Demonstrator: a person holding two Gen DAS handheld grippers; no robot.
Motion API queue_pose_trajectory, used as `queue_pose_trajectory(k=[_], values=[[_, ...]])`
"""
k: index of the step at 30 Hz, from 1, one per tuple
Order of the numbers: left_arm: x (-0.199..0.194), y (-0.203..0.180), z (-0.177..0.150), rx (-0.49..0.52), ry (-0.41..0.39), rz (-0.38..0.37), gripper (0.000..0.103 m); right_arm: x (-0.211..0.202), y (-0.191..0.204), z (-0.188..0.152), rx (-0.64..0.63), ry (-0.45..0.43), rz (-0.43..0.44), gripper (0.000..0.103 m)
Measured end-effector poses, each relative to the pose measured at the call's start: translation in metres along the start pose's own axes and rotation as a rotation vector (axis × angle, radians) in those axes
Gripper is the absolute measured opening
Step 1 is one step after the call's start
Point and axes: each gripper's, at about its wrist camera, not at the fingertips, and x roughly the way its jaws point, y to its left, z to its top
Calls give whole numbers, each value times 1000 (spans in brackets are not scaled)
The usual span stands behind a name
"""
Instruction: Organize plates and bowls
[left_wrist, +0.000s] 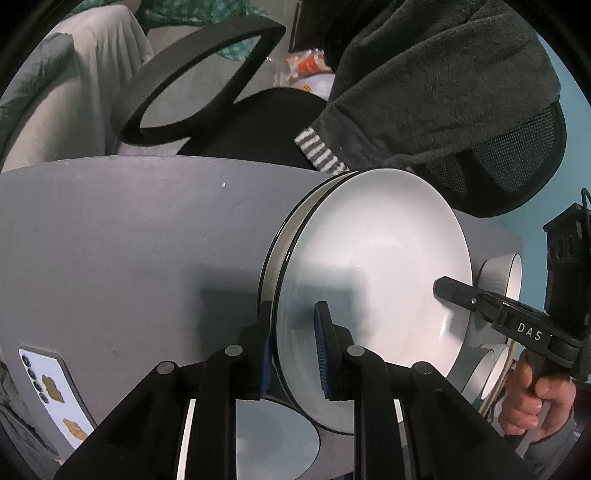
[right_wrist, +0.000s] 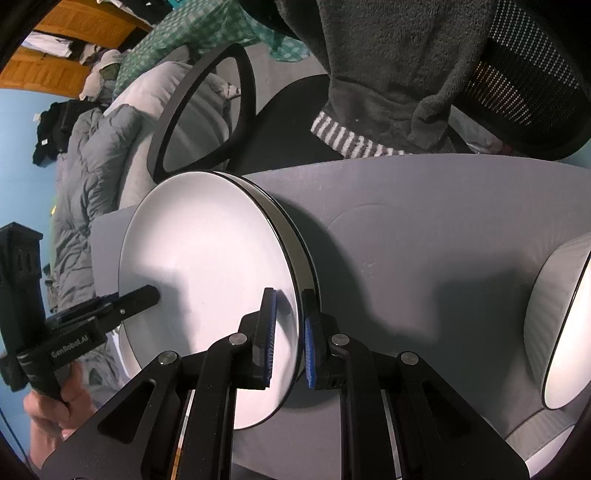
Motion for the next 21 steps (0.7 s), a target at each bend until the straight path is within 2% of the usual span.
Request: queue_pose_trajectory(k=[7,10,15,18,21], values=[[1,0,6,3,43,10,19,2,3,5,16,11,-22,18],[-1,-3,6,24,42,29,21,3,5,6,37,10,-19,24],[-5,-6,6,46,40,67,21,4,9,5,52,0,-43,25],[-8,-7,6,71,23,130,25,5,9,4,58,1,-49,25],[-12,-9,5,94,0,136,28,4,10,3,48,-5,-50,29]])
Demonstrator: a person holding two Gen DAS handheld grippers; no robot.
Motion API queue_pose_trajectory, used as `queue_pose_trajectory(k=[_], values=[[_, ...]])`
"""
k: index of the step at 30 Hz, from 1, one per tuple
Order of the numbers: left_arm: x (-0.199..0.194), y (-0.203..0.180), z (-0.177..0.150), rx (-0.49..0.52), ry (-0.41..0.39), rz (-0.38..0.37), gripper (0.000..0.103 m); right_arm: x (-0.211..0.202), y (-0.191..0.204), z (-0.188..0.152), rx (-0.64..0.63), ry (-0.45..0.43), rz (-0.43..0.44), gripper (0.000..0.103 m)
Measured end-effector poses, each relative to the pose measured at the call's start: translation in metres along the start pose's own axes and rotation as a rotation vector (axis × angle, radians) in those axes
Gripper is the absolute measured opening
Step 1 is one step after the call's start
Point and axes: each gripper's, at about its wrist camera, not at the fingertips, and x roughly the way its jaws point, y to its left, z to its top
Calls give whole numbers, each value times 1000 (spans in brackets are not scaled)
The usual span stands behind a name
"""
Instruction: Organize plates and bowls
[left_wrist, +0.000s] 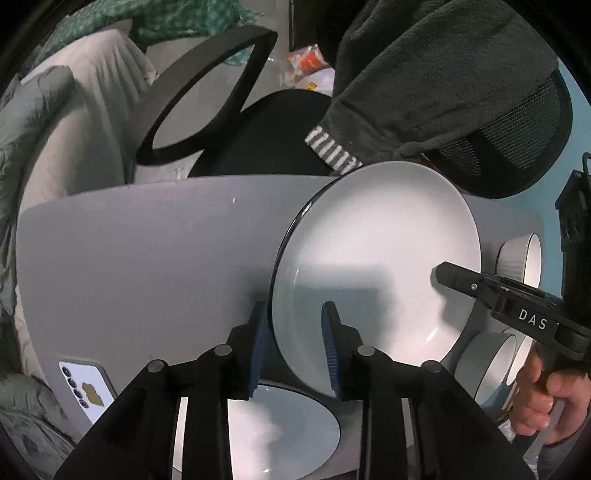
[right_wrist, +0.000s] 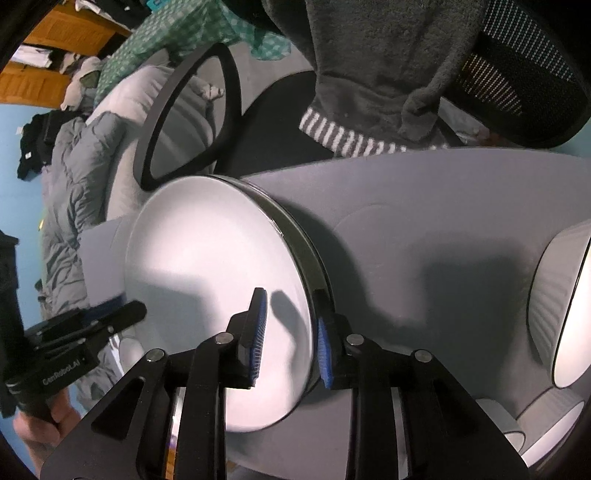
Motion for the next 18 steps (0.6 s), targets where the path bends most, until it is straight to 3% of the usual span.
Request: queue_pose_trajectory(k=[4,9,14,16,18], values=[[0,-2,1,2,8,14,29,-1,-1,1,9,4,-3,30],[-5,-2,-4,-11,-15,-39,29,-5,3,-3,1,22,-32,32],[-13,-3,-10,-12,-48,-61,35,-12,8,-8,-13,24,-66,40],[-15,-2,-12,-26,-55,-82,36,-17,10,-10,-16,3,-116,55],[-18,0,-15,-40,-66,-99,37,-20,10,-11,-20,-12,-124,55]])
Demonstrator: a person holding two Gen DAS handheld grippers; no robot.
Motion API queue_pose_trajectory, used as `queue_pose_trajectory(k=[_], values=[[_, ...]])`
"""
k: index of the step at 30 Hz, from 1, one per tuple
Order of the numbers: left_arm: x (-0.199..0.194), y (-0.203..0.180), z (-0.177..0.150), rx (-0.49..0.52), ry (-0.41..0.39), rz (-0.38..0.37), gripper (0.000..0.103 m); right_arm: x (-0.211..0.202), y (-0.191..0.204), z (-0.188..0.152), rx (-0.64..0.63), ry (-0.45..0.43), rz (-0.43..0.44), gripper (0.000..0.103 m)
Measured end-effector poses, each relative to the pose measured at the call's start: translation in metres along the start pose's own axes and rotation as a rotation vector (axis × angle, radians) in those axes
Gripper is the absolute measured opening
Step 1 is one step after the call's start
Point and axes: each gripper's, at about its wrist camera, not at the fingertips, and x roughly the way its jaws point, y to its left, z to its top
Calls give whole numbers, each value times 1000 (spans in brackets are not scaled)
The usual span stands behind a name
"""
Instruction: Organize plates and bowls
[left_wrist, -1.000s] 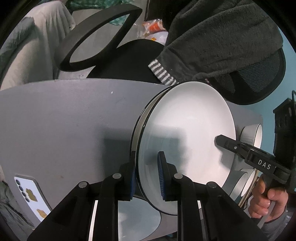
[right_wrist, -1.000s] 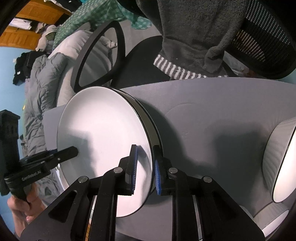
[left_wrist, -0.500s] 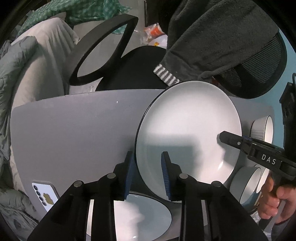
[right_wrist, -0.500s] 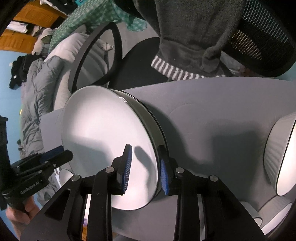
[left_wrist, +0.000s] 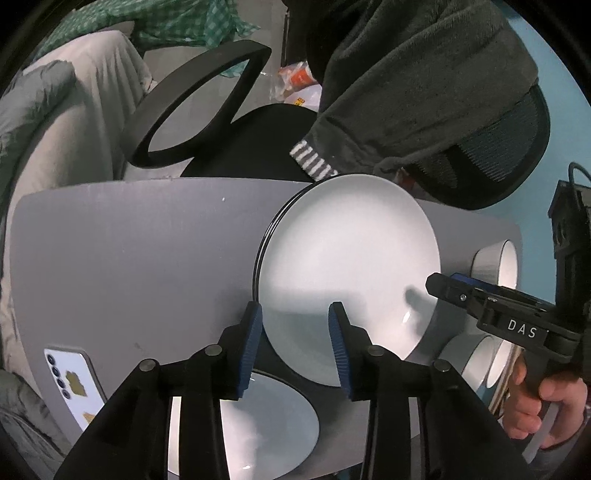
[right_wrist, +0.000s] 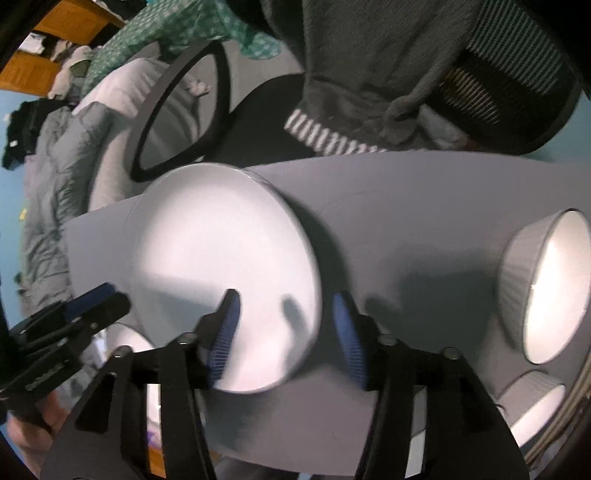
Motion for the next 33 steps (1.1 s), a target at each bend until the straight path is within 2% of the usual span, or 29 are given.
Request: queue_pose_trajectory(k=[3,5,8,15,22,33], values=[[-5,2,-5,-4,-17,-9,37,-5,-3,-1,8,-6,8,55],[-10,5,-9,4,-30,-14,44,-11,-5,-4,5,-22,-7,55],[-20,12,-17,15,-63,-22,48,-20,-5,-9,-3,-36,-24,55],[-34,40,-34,-24,-76,-86,49,-37,1,-32,-29,-68,-24,56],[-44,65,-51,-40,-111,-87,51,-42,12,-54,-65,-80,-29,63],[-27,105,-73,-81,-58,-54,51,-17,34,-73,-126,-40,-29,63]])
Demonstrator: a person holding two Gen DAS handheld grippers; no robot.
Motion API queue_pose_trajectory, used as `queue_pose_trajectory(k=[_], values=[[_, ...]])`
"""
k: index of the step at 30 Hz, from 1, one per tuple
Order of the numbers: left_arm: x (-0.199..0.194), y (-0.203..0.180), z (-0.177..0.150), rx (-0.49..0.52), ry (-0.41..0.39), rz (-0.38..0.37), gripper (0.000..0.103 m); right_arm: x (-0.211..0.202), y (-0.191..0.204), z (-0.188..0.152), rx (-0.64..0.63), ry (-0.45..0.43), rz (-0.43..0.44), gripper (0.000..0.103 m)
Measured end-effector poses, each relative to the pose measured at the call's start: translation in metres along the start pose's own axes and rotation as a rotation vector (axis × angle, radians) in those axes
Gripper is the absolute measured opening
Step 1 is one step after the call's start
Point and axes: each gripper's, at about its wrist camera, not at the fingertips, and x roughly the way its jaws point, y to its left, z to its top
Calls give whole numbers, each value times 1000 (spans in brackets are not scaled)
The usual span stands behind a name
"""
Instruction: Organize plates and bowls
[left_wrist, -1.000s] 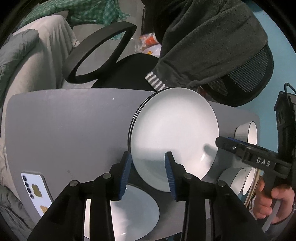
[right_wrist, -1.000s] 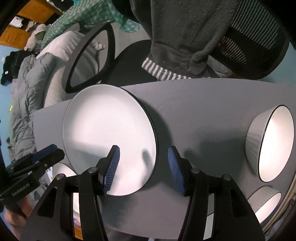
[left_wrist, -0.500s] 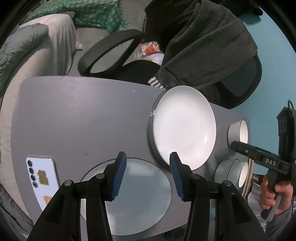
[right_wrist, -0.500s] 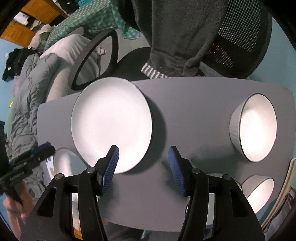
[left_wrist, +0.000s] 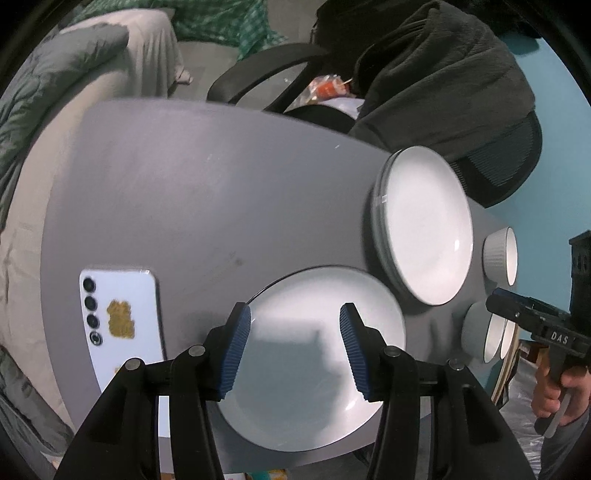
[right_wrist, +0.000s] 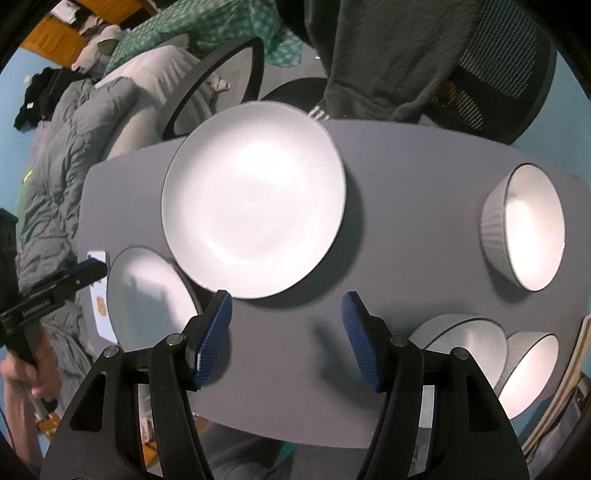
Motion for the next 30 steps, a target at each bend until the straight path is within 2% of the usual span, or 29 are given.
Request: queue_pose_trajectory(k=[9,16,21,30], values=[[10,16,-8,-4,3,23,51,31,21,-15,-12,48,50,63],[12,12,-11,19,8,44,51,49,35,-25,-32,69,104,63],[10,18,-17,11,-2,23,51,59,45,-31,-35,83,168,63],[2,25,-33,17,-43,-22,52,78,59,-37,-81,86,178,62]])
